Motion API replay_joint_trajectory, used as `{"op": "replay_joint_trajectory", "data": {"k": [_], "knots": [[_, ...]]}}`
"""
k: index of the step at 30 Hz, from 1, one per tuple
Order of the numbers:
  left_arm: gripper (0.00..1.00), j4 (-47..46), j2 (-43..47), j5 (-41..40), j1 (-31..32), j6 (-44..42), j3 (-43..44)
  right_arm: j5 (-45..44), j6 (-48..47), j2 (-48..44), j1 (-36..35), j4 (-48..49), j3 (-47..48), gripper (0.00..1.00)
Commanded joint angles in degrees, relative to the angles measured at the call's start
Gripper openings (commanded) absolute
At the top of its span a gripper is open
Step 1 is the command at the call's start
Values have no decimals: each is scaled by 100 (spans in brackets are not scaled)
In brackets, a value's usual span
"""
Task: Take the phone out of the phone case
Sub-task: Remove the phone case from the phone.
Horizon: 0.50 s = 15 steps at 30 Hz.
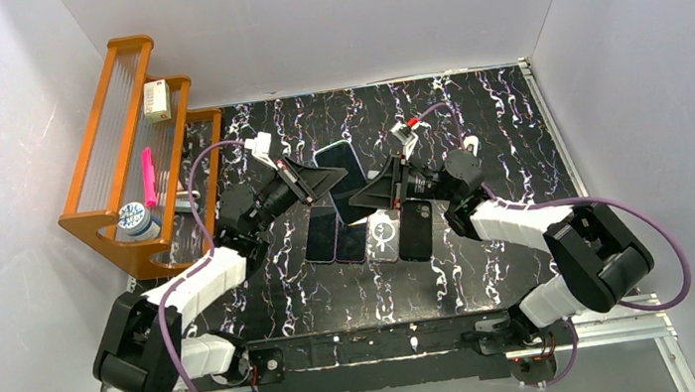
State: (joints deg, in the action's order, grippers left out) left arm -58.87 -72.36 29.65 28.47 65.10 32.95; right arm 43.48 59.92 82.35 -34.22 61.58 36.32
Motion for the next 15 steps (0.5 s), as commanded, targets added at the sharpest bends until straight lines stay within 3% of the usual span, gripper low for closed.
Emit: {"op": "replay_joint_trajectory", "data": {"k": [1,4,7,15], "knots": [[19,544,224,661,304,-301,275,-193,-161,-102,-104,838,358,9],[34,755,459,508,43,-400,243,-323,-134,-262,4,785,195,1],[46,971,650,401,-121,-530,242,-394,-121,-400,71,760,101,1],[62,1656,1201,49,-196,-1118,160,-421,-94,-651,136,604,83,1]]}}
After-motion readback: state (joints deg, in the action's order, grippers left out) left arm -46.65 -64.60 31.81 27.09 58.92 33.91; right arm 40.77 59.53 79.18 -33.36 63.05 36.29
